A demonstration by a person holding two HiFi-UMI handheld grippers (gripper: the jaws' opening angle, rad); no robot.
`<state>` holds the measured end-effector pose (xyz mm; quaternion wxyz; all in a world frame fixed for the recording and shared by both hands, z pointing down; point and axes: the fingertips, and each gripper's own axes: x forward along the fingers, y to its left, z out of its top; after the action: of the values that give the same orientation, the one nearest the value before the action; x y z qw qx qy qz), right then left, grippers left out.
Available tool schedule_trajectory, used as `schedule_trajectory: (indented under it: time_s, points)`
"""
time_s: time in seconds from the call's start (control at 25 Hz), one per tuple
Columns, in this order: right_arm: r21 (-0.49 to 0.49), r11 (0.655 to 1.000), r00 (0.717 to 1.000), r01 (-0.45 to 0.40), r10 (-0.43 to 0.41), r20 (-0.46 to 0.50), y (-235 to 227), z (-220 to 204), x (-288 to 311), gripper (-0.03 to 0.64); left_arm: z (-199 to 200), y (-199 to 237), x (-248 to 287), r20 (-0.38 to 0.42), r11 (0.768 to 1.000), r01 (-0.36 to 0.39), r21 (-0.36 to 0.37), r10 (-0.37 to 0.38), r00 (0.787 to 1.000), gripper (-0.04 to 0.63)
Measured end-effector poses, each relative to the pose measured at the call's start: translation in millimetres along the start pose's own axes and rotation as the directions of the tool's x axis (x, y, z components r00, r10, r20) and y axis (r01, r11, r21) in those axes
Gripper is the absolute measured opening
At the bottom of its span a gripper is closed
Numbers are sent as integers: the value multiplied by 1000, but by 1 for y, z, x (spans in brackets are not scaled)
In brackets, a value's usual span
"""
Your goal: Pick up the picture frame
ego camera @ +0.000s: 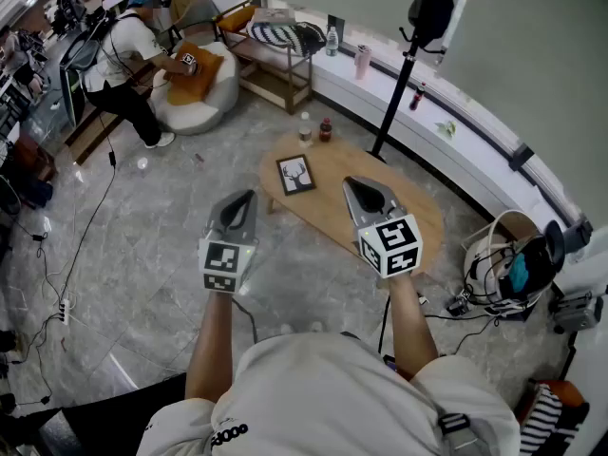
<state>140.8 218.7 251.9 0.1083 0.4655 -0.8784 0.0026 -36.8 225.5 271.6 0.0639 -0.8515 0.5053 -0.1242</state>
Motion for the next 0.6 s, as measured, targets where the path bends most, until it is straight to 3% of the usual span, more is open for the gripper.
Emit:
schedule_trajectory:
  time_s: [0.12,0.36,0.48,0.6]
  points:
    - [0,1000,1000,-4,4,-1,-5,1,-2,0,10,-3,4,7,1000,15,-14,-14,1000,11]
    - [35,998,998,-55,54,35,-6,11,-5,3,17,-12,11,18,988,47,-148,-45,999,11]
    - [33,996,996,-82,81,39,-6,14,-7,3,24,-8,7,49,974,25,-226,-14,999,11]
    - [31,996,995,-89,87,49,-2,17,-6,3,21,-1,-1,35,972,-16,-234,25,999,11]
